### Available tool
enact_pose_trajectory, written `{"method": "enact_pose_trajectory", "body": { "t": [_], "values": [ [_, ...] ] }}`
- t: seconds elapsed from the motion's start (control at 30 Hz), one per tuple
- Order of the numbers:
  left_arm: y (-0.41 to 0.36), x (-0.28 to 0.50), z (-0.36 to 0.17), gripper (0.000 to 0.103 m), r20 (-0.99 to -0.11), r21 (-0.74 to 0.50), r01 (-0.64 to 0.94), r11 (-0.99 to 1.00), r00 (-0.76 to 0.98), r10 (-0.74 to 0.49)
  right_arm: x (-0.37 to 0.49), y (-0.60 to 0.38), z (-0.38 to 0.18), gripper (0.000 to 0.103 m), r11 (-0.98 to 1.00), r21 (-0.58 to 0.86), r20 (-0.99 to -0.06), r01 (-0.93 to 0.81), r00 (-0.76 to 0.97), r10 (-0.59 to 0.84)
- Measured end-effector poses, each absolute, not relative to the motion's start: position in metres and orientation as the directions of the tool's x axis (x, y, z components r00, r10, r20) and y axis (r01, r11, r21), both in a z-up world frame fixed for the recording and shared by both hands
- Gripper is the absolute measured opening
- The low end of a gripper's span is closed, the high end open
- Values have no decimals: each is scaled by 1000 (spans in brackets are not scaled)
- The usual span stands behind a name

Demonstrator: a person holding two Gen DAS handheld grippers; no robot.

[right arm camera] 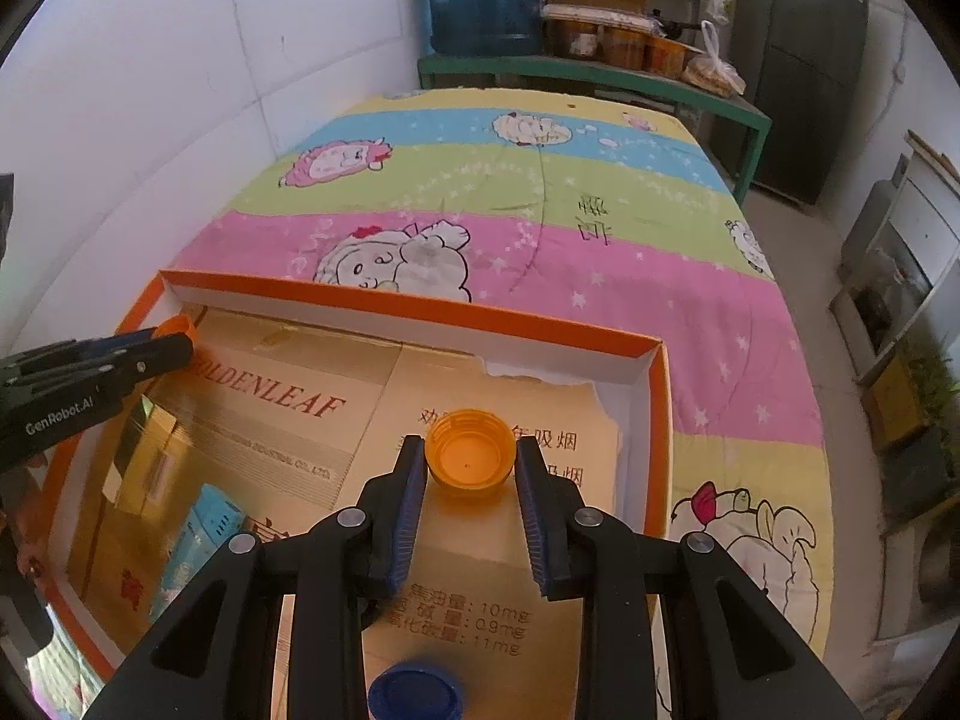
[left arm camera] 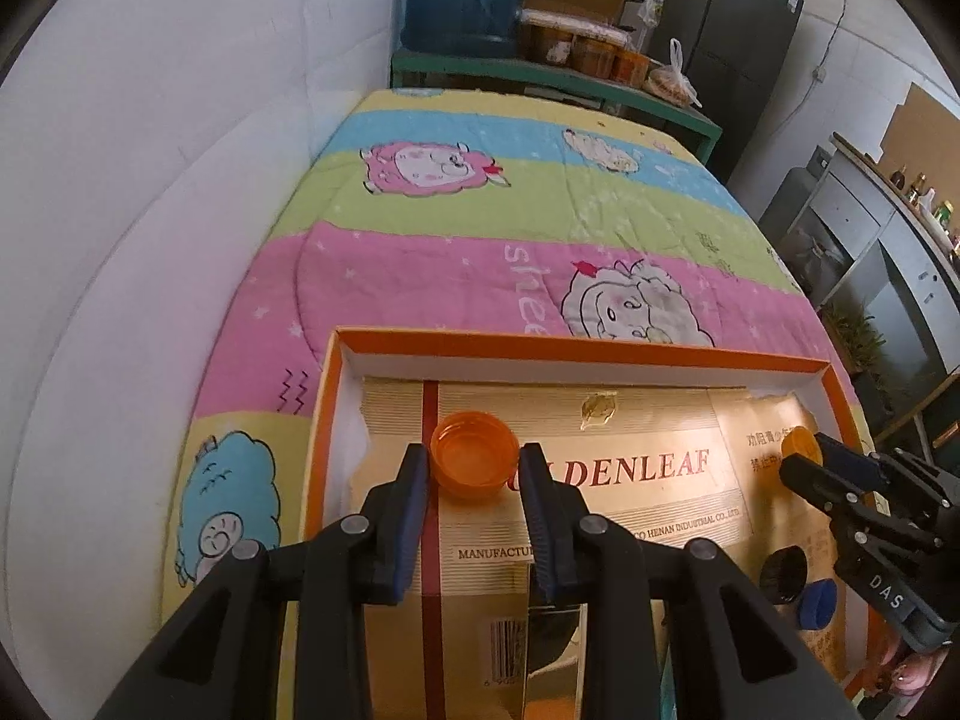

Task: Organize rigid objects
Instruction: 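Open both tools to drop the orange caps into the box lid, then raise both open tools away from the box lid and swing back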

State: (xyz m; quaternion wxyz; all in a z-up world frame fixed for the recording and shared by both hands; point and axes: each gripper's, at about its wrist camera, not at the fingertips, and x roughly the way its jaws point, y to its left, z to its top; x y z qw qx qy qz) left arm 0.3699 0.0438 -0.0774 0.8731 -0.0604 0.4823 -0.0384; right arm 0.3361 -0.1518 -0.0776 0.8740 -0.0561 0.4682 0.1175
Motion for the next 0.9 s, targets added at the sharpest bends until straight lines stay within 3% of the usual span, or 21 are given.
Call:
{"method": "enact_pose_trajectory", "body": {
  "t": [0.07,0.2,0.27,0.9],
  "values": [
    [45,371,-80,31,-842,-165,11,986,519,-146,337,-151,-80,33,967,4,-839,-253,525,141],
    [43,368,-77,38,-835,-163,28,986,529,-153,336,-151,-80,48,970,-7,-841,-243,527,126],
    [42,363,-72,43,-825,-164,42,986,542,-160,333,-152,-77,49,972,-12,-836,-235,536,119],
    [1,246,34,43,-623,-98,242,965,741,-249,222,-155,-1,49,975,159,-692,-158,686,224]
  ]
}}
